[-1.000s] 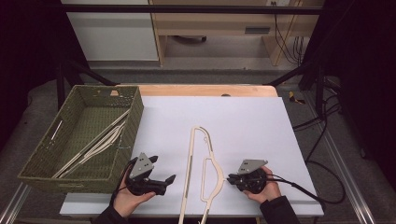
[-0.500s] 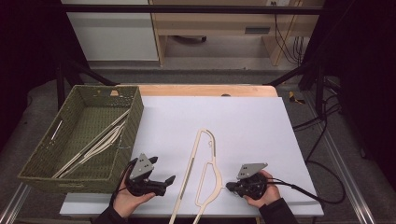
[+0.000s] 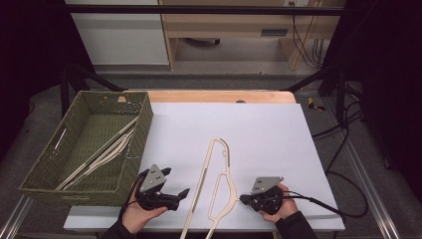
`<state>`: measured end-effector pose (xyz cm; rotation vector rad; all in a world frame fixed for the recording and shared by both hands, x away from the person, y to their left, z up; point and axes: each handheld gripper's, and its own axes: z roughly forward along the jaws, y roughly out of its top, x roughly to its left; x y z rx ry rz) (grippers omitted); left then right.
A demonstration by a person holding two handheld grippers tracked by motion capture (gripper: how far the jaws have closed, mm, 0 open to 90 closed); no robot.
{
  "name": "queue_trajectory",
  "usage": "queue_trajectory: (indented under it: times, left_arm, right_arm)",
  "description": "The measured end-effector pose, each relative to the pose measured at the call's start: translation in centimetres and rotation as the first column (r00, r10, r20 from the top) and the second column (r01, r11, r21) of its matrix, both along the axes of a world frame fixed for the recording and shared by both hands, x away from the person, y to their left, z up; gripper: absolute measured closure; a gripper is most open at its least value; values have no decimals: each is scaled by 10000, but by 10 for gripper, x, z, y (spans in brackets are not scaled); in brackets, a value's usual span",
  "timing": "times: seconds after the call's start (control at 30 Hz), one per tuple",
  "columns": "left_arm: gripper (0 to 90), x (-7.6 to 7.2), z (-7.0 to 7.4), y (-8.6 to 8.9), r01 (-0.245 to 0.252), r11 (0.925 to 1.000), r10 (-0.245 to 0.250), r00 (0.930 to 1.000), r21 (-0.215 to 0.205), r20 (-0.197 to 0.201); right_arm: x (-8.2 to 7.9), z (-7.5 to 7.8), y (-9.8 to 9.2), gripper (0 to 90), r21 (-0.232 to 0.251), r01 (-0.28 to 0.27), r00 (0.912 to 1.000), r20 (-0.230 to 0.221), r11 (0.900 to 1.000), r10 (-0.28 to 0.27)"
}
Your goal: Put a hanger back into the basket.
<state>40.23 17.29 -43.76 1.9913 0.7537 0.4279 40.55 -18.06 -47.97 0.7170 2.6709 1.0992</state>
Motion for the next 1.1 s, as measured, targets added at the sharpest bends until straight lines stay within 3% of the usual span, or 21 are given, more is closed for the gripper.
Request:
queue_trajectory:
  times: [0.2, 0.43, 0.6, 0.8, 0.87, 0.9, 0.97, 1.03, 1.07, 1.1]
  left_arm:
    - [90, -1, 4, -15, 371, 9993, -370, 9993, 59, -15]
    - [101, -6, 10, -47, 1112, 9933, -1109, 9937, 321, -130]
    - [117, -10, 10, -79, 1761, 9823, -1738, 9840, 642, -405]
    - [166, -12, -5, -110, 2320, 9650, -2203, 9701, 1221, -1021]
    - [185, -13, -10, -117, 2466, 9599, -2321, 9658, 1330, -1152]
    - [201, -13, -12, -119, 2605, 9540, -2436, 9621, 1484, -1226]
    - [252, -13, -15, -123, 2605, 9547, -2406, 9602, 1438, -1420]
    - [299, -12, -17, -125, 2740, 9469, -2459, 9542, 1682, -1702]
    - [313, -12, -19, -127, 2704, 9489, -2396, 9529, 1628, -1861]
    - [334, -11, -19, -128, 2777, 9448, -2428, 9497, 1737, -1977]
  right_arm:
    - [5, 3, -2, 890, 275, -88, 9961, -881, 9996, 112]
    - [3, 16, -1, 892, 498, -175, 9959, -880, 9986, 218]
    - [1, 26, 1, 893, 663, -204, 9964, -804, 9976, 257]
    - [0, 33, 5, 894, 659, -301, 9962, -795, 9974, 354]
    - [-1, 36, 6, 894, 670, -287, 9961, -813, 9973, 341]
    - [-2, 37, 6, 895, 694, -324, 9963, -773, 9971, 378]
    - [-3, 39, 7, 895, 682, -247, 9964, -799, 9974, 301]
    - [-3, 41, 7, 895, 722, -300, 9965, -761, 9969, 355]
    - [-2, 41, 7, 895, 710, -378, 9969, -662, 9968, 425]
    - [-3, 42, 8, 895, 722, -327, 9965, -751, 9969, 381]
